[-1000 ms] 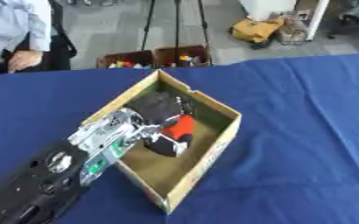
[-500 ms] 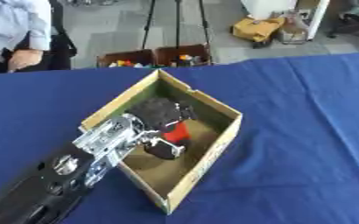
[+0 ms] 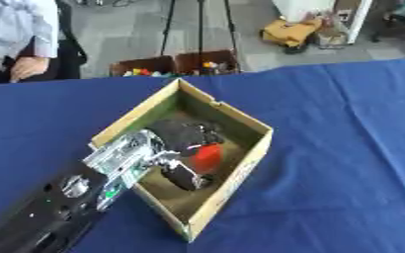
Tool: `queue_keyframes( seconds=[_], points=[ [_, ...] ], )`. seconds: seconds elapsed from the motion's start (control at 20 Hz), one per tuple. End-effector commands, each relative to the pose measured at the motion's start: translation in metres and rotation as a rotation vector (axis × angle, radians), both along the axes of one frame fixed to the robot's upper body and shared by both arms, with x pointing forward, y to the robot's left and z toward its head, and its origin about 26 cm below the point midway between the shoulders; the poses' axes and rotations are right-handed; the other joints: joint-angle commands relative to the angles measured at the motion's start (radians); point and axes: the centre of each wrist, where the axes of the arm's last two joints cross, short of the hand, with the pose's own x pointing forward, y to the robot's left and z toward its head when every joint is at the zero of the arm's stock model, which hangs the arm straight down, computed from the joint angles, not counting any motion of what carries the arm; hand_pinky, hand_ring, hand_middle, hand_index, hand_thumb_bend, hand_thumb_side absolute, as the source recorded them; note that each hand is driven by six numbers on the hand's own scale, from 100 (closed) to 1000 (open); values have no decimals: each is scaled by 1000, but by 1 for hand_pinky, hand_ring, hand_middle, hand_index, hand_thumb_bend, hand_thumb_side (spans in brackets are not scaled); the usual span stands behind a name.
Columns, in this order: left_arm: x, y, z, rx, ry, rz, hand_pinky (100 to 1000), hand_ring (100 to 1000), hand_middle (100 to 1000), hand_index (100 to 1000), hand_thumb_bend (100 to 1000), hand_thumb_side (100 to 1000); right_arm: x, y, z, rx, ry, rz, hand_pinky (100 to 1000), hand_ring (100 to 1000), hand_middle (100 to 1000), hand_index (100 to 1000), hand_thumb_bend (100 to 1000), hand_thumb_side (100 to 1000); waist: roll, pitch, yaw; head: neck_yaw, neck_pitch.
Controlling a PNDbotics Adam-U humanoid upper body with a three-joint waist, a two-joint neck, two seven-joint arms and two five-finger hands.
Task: Pick up objects on the table and place them in the box.
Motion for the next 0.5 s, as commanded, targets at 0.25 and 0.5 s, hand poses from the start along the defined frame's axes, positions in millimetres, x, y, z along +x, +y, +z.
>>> queue_keyframes(
  seconds=[0.25, 0.5],
  points=[
    [-39, 11, 75, -257, -265, -81, 691, 876, 956, 968, 308, 985, -4, -2, 9, -16, -29, -7, 789, 732, 702, 788, 100, 688, 8, -14, 11, -17, -3],
    [-68, 36, 113, -543, -459, -97, 635, 826, 918, 952, 305, 947, -5, -4, 8, -13, -30, -18, 789, 732, 702, 788, 100, 688, 6, -17, 26, -37, 0]
  ],
)
